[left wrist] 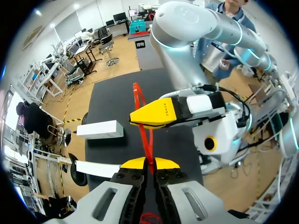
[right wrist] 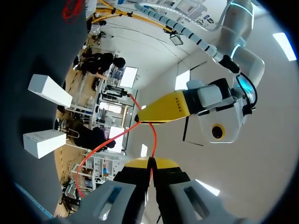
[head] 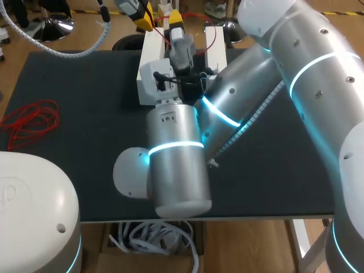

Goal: Grab the tape and strap the tape.

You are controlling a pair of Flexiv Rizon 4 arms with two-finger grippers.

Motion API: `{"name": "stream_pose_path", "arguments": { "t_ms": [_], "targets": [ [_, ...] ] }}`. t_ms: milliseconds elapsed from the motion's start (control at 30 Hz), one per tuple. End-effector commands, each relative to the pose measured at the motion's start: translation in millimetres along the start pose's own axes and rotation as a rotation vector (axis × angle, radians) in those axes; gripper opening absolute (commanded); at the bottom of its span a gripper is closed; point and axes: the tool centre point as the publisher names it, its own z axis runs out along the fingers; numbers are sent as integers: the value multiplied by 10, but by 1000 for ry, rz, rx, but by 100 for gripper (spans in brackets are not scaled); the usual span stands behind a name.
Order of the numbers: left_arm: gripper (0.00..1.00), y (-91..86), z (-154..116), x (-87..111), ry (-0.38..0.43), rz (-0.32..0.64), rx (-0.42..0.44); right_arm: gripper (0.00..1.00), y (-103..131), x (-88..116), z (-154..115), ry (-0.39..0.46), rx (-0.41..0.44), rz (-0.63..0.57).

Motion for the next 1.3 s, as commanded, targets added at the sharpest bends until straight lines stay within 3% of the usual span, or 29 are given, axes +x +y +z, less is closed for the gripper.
{"name": "stream_pose_path", "arguments": {
  "t_ms": [33,500,1300],
  "targets": [
    [0,-10,-5,2,0,-1,-3,0,-1,-321,-84,-4,49,-123],
    [0,-10,-5,2,0,-1,-3,0,23,-455,-30,-38,10,-133],
    [0,-10,-5,2,0,-1,-3,0,-199,-140,-169,53,44,-164]
  ]
}}
